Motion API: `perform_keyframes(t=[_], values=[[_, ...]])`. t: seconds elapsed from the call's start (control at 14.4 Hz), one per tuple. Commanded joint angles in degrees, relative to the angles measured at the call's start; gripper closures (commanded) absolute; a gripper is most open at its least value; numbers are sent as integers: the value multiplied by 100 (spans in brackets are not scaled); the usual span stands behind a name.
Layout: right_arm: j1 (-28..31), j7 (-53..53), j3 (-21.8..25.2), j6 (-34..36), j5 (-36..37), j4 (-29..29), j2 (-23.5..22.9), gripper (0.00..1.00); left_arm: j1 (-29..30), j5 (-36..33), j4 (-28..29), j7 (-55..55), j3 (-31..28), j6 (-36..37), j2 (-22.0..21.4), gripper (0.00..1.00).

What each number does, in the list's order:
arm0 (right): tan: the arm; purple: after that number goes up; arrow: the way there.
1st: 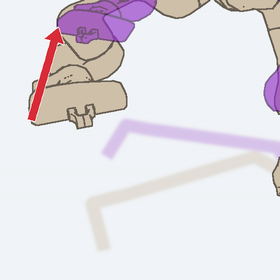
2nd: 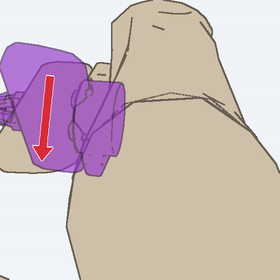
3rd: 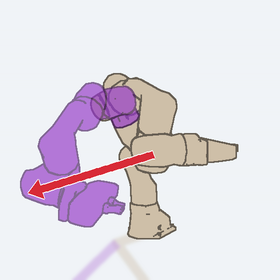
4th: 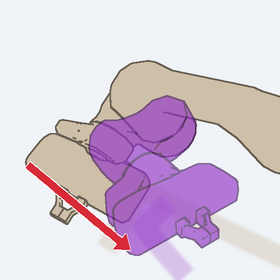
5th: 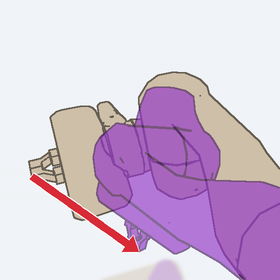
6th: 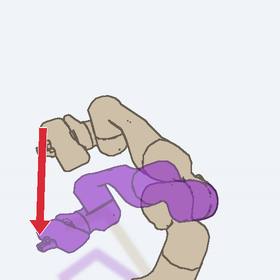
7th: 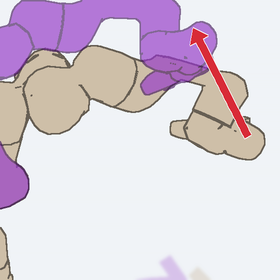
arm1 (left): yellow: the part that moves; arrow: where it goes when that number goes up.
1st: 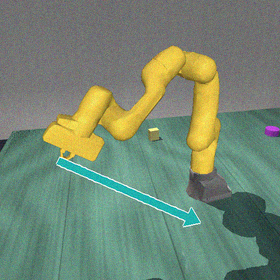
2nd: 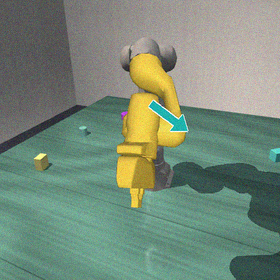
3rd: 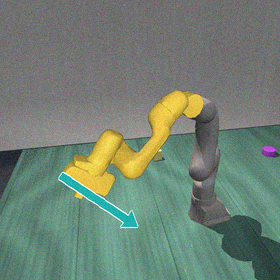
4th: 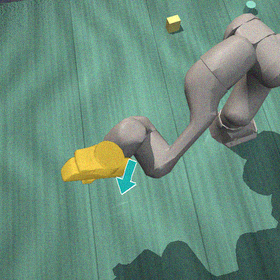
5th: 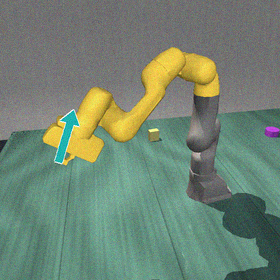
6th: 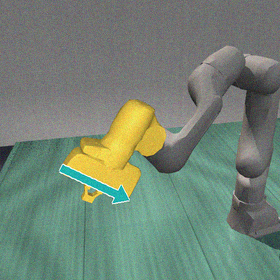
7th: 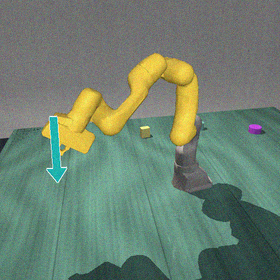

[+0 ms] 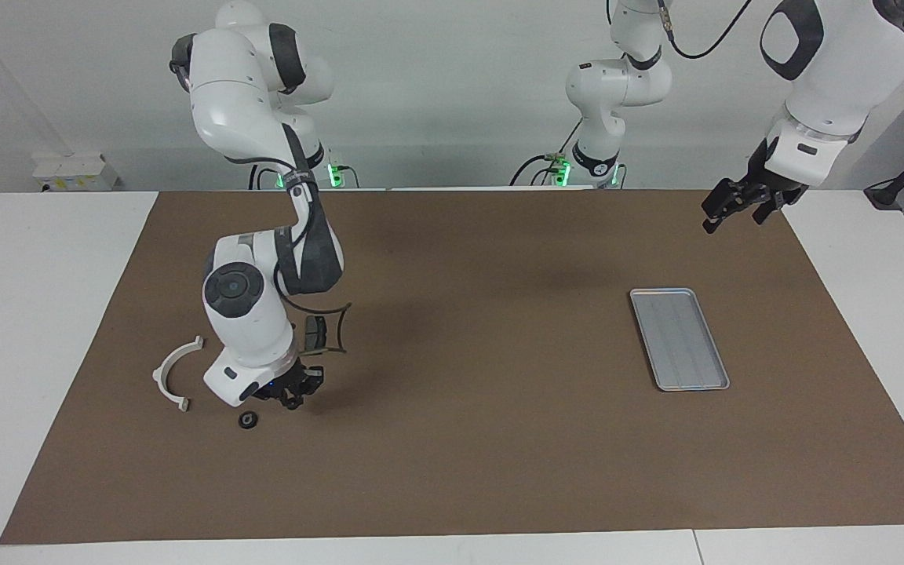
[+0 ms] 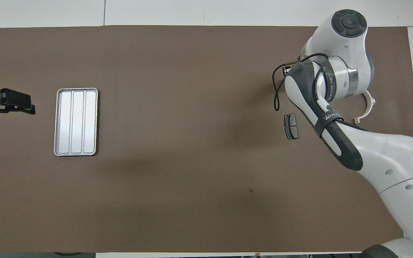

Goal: Place bearing gear from tray to pile
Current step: 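Carry the black part with the right gripper toward the white arc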

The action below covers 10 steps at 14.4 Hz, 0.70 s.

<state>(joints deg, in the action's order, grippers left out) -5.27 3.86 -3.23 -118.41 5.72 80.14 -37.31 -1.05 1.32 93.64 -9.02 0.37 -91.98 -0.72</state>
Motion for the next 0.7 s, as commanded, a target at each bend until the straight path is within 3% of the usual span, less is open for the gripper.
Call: perform_keyframes(t=[0.0, 0.49, 0.56, 0.63], values=[[148, -140, -108, -436, 105, 317, 22, 100, 17, -18, -21, 23, 16, 127, -60, 0], [201, -246, -108, -851, 87, 625, -58, 100, -9, -18, 32, 15, 16, 136, -95, 0], [201, -237, -108, -842, 87, 634, -49, 72, -9, -18, 32, 15, 16, 136, -95, 0], [201, -228, -108, -824, 78, 617, -49, 1, -9, -18, 32, 15, 16, 127, -95, 0]])
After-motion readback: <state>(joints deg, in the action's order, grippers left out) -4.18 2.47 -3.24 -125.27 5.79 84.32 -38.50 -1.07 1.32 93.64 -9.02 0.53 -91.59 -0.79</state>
